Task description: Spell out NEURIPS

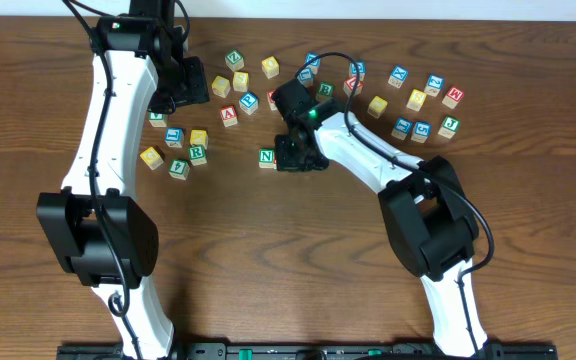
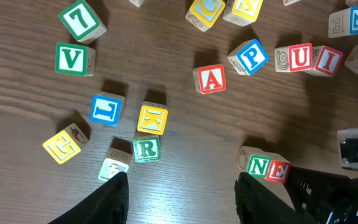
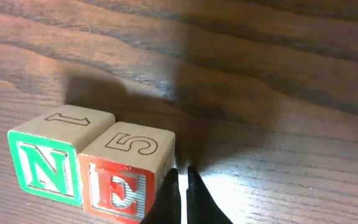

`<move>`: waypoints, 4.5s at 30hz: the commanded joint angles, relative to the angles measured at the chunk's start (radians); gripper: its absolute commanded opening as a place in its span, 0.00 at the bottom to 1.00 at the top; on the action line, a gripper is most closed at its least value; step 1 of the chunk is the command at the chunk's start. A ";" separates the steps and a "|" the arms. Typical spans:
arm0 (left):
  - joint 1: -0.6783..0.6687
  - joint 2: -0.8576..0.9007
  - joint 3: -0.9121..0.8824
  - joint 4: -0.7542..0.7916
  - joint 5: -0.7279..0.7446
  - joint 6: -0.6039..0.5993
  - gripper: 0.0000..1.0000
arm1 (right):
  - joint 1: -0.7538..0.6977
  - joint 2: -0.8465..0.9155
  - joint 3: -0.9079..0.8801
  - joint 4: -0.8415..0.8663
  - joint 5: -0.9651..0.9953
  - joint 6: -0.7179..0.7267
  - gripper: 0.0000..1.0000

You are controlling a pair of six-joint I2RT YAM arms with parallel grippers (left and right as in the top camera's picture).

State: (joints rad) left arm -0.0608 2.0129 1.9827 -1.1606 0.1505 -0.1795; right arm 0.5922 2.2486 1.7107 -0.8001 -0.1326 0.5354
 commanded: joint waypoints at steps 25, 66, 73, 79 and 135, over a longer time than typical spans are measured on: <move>0.075 -0.268 0.035 -0.023 -0.275 0.037 0.56 | 0.073 -0.131 -0.022 -0.011 -0.016 -0.219 0.01; 0.167 -0.268 -0.016 -0.026 -0.274 0.036 0.56 | 0.088 -0.116 -0.150 0.118 0.095 -0.173 0.01; 0.167 -0.268 -0.016 -0.026 -0.274 0.036 0.56 | 0.088 -0.116 -0.150 0.125 0.105 -0.173 0.02; 0.166 -0.268 -0.016 -0.026 -0.266 0.036 0.56 | 0.088 -0.116 -0.150 0.132 0.105 -0.173 0.02; 0.166 -0.268 -0.016 -0.026 -0.176 -0.066 0.56 | -0.219 -0.401 -0.107 0.028 0.014 -0.192 0.21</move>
State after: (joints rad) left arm 0.1040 1.7393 1.9713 -1.1835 -0.0315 -0.2272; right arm 0.3752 1.8568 1.5978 -0.7685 -0.1131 0.3347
